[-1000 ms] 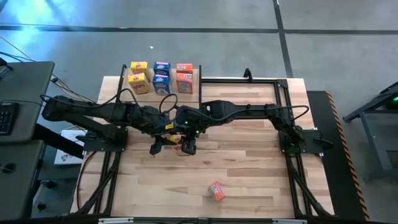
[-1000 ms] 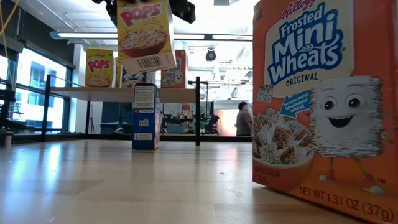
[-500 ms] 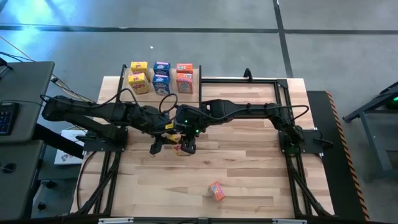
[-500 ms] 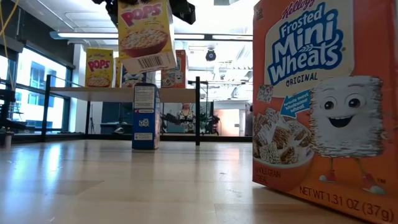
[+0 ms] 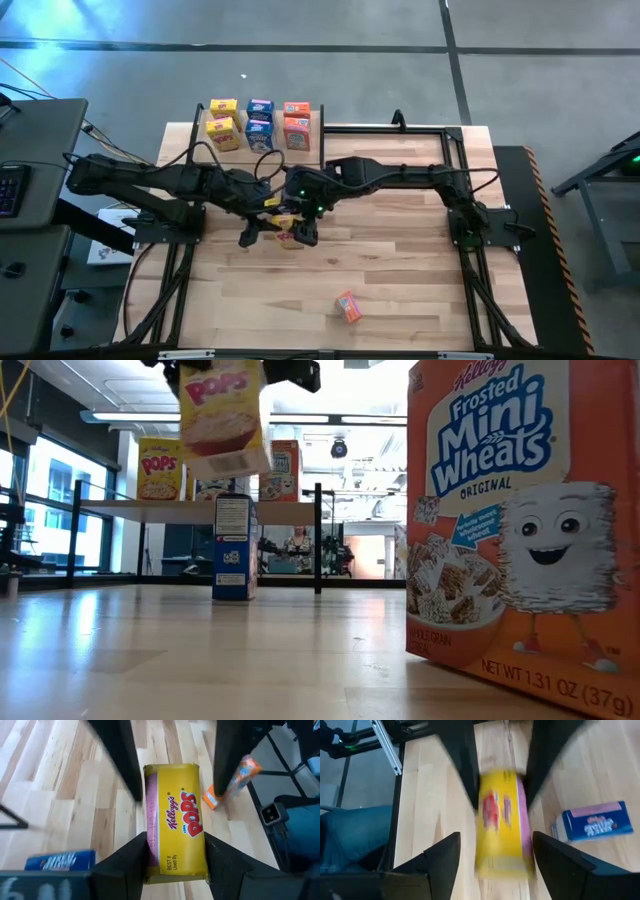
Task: Stack cereal on shelf
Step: Put the yellow cereal box on the shelf aligned with the other yellow cereal boxes
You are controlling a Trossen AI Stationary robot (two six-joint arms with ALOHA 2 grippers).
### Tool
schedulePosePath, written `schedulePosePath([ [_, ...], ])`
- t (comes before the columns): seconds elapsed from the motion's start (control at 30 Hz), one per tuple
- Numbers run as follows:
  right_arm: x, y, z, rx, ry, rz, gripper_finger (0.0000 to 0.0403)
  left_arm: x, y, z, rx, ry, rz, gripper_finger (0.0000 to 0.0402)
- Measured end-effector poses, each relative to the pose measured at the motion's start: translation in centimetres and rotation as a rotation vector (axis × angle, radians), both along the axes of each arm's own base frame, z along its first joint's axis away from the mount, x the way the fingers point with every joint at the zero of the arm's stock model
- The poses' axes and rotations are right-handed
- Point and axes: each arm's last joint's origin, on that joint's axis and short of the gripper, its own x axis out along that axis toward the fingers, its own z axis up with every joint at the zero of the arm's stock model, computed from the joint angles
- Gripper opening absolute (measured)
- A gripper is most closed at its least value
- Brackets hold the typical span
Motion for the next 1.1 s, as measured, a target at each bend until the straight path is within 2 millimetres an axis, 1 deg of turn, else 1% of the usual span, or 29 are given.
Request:
schedulePosePath([
  [0.23, -1.6, -0.2, 2.2, -0.023, -0.034, 0.012, 0.024, -1.7, 0.3, 0.8, 0.027, -0.001, 0.031, 0.0161],
  [0.4, -3.0, -0.2, 3.7, -0.026, -0.048, 0.016, 0.024, -3.3, 0.6, 1.6, 0.054, -0.023, 0.069, 0.0161],
  [0.53, -4.1, -0.3, 4.7, -0.06, -0.054, 0.051, 0.024, -4.7, 0.9, 2.1, 0.074, -0.037, 0.101, 0.0161],
  [0.63, -4.7, -0.2, 5.1, -0.089, -0.053, 0.078, 0.024, -5.6, 1.1, 2.5, 0.088, -0.04, 0.124, 0.0161],
  [0.7, -4.8, -0.2, 5.2, -0.097, -0.052, 0.086, 0.024, -6.3, 1.3, 2.3, 0.105, -0.011, 0.141, 0.0161],
  [0.8, -5.1, -0.2, 5.2, -0.113, -0.04, 0.083, 0.024, -7.1, 1.4, 2.6, 0.117, -0.027, 0.163, 0.0161],
  [0.97, -5.6, -0.4, 5.1, -0.177, 0.005, 0.043, 0.024, -8.2, 1.6, 2.7, 0.139, -0.014, 0.187, 0.0161],
  [1.1, -6.0, -0.1, 5.1, -0.247, 0.033, -0.001, 0.024, -8.8, 1.7, 2.8, 0.148, -0.01, 0.198, 0.0161],
])
